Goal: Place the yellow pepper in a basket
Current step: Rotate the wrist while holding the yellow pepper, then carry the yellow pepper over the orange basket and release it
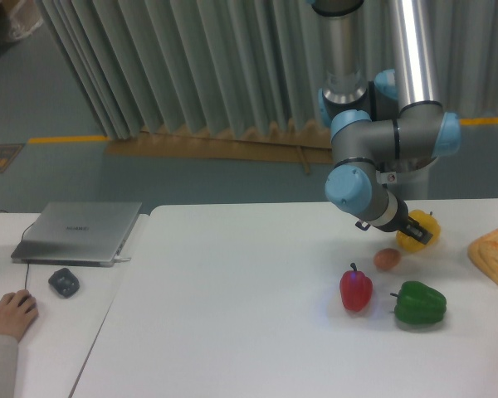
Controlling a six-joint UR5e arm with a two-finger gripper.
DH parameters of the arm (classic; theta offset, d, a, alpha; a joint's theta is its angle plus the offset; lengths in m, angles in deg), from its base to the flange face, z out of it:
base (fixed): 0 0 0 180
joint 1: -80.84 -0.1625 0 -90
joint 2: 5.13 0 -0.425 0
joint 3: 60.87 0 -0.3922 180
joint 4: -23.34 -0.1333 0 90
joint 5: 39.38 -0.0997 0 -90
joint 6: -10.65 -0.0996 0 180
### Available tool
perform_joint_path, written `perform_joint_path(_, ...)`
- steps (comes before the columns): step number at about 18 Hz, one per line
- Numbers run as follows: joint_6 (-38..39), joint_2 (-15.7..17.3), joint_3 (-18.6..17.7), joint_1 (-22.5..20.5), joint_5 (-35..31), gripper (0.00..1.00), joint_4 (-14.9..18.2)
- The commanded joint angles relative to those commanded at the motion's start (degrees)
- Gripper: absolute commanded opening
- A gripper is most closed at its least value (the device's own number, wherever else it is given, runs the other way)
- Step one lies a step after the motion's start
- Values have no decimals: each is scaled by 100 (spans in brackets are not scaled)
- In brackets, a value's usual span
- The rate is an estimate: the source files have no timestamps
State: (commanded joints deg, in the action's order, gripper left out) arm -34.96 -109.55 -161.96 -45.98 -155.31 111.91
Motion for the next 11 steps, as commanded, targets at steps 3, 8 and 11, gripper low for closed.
perform_joint_path(3, -202, 18, 370, -44, 62, 52, 345)
perform_joint_path(8, -904, 264, 1274, -429, 554, 52, 319)
perform_joint_path(11, -1458, 246, 1531, -790, 782, 52, -39)
